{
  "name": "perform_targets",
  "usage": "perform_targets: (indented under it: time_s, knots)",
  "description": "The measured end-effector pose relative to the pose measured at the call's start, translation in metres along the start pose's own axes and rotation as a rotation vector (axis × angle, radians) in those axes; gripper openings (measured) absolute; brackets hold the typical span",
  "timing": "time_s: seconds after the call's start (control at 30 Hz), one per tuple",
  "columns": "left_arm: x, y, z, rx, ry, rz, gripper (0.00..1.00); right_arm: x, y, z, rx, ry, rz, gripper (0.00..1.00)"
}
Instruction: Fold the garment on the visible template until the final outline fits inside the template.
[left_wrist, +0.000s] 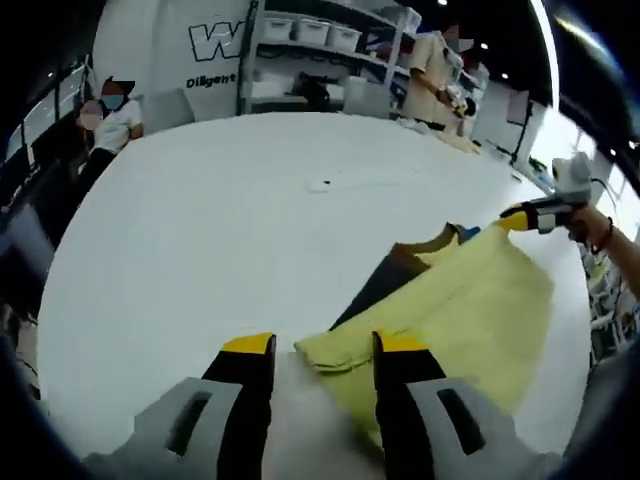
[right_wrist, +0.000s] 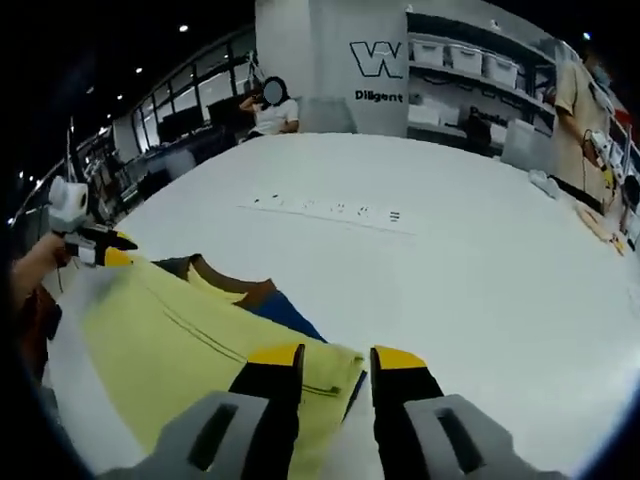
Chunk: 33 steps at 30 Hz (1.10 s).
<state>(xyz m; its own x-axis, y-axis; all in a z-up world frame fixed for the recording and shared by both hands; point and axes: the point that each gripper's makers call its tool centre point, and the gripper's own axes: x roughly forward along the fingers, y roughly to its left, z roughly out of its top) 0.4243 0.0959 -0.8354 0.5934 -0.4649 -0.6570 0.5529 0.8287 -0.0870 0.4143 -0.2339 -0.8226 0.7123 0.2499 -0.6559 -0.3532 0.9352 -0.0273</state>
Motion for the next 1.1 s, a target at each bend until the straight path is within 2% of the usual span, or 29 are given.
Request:
perform_targets:
  time_s: [0.03,0.07,0.1,0.13,0.17,0.23,0.27,0.4,0.43,0.57,0.67,0.73,0.8,0.9,0.97,1.03,1.07,1.1]
  knots:
    - [0.0,-0.001,0.001,0.021,-0.003,-0.004,0.51,-0.001,0.0,0.001,-0.014,-0.001,0.001,0.27]
    - [-0.003,-0.005,0.004,0.068,-0.016,-0.016,0.53,-0.003,0.002,0.003,-0.063,-0.004,0.006,0.3]
    - [-0.003,-0.006,0.003,0.076,-0.014,-0.021,0.55,-0.003,0.002,0.003,-0.076,-0.006,0.005,0.32]
    - [-0.005,-0.007,0.004,0.096,-0.012,-0.027,0.55,-0.005,0.004,0.002,-0.16,0.004,0.013,0.35]
    - [-0.005,-0.008,0.004,0.141,-0.017,-0.033,0.56,-0.006,0.005,0.002,-0.194,0.007,0.015,0.38]
    - [-0.006,-0.008,0.003,0.176,-0.006,-0.03,0.57,-0.006,0.007,-0.002,-0.266,0.021,0.021,0.41]
    - [-0.006,-0.008,0.0,0.237,0.005,-0.031,0.57,-0.006,0.009,-0.004,-0.304,0.025,0.027,0.42]
    - [-0.004,-0.007,-0.008,0.279,0.028,-0.033,0.57,-0.005,0.017,-0.009,-0.35,0.02,0.064,0.42]
    - [-0.003,-0.006,-0.011,0.301,0.038,-0.039,0.57,-0.004,0.018,-0.011,-0.388,0.024,0.073,0.42]
    - [-0.001,-0.001,-0.016,0.392,0.06,-0.025,0.44,-0.001,0.016,-0.014,-0.532,0.04,0.072,0.4]
    - [0.001,-0.003,-0.015,0.394,0.048,-0.046,0.36,0.004,0.014,-0.017,-0.604,0.056,0.072,0.37]
    - [0.003,-0.002,-0.014,0.39,0.047,-0.045,0.34,0.007,0.012,-0.021,-0.661,0.08,0.063,0.36]
    - [0.005,-0.001,-0.013,0.393,0.046,-0.042,0.31,0.01,0.013,-0.025,-0.655,0.094,0.068,0.34]
    - [0.006,-0.002,-0.013,0.391,0.043,-0.047,0.23,0.013,0.012,-0.026,-0.653,0.097,0.071,0.23]
    - [0.008,0.001,-0.014,0.376,0.047,-0.034,0.21,0.015,0.009,-0.026,-0.644,0.102,0.058,0.22]
    - [0.008,0.002,-0.013,0.365,0.043,-0.034,0.19,0.017,0.007,-0.022,-0.597,0.08,0.05,0.2]
    - [0.008,0.004,-0.013,0.287,0.043,-0.016,0.19,0.017,0.006,-0.019,-0.572,0.064,0.043,0.18]
    - [0.009,0.005,-0.011,0.268,0.033,-0.018,0.17,0.018,0.005,-0.016,-0.545,0.048,0.044,0.15]
